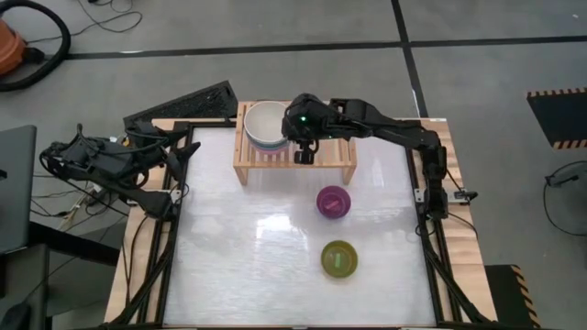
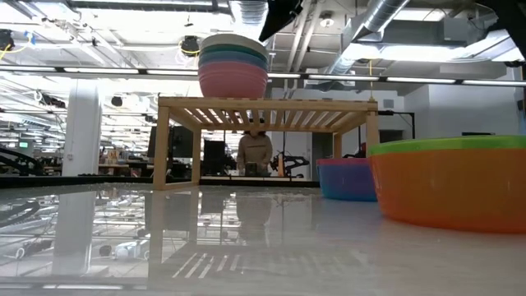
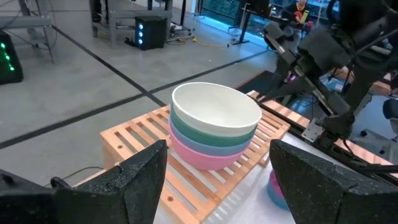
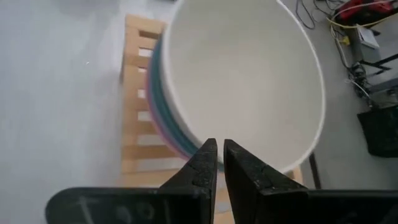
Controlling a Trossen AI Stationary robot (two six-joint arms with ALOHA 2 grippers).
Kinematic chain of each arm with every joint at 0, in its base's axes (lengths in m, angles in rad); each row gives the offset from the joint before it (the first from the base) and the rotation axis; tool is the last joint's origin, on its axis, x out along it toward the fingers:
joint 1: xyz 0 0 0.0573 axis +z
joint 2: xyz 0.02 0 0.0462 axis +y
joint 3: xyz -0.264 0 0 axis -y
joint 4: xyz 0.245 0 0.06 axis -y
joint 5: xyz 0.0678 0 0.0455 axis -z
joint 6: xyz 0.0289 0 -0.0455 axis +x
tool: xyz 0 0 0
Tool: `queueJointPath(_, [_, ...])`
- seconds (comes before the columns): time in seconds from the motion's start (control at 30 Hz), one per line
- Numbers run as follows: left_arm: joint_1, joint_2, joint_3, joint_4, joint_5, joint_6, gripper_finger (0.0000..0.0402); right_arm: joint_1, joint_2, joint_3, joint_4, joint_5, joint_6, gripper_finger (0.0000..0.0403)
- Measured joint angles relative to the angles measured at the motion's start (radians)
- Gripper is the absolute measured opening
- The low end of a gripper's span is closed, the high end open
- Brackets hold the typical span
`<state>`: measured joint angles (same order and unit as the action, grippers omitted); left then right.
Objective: Place and stack bowls onto a shelf
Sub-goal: Stack the white bowl on top of the dark green bowl on the shelf, then put the pink transparent bowl on the shelf
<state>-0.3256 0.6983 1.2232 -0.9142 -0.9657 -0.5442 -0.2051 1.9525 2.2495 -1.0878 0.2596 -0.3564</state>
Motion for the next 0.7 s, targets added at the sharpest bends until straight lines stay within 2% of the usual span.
queueJointPath(0.17, [0.0,0.0,0.0,0.0,0.0,-0.013,0.0268,0.013,0.0,-0.014,0.009,0.011,-0.014,0.0054])
queueJointPath(0.33, [0.0,0.0,0.0,0.0,0.001,-0.029,0.0268,0.051,-0.085,-0.014,-0.025,0.026,0.034,0.0054])
queueJointPath(0.5, [0.0,0.009,0.0,0.007,0.057,-0.04,0.0268,0.134,-0.177,-0.01,-0.249,-0.057,0.208,0.0054])
queueJointPath(0.63, [0.0,0.032,0.0,0.009,0.077,-0.009,0.0268,0.194,-0.182,-0.013,-0.48,-0.06,0.341,0.0054])
queueJointPath(0.7, [0.0,0.042,0.0,0.008,0.07,0.003,0.0268,0.211,-0.195,-0.051,-0.475,-0.071,0.412,0.0055])
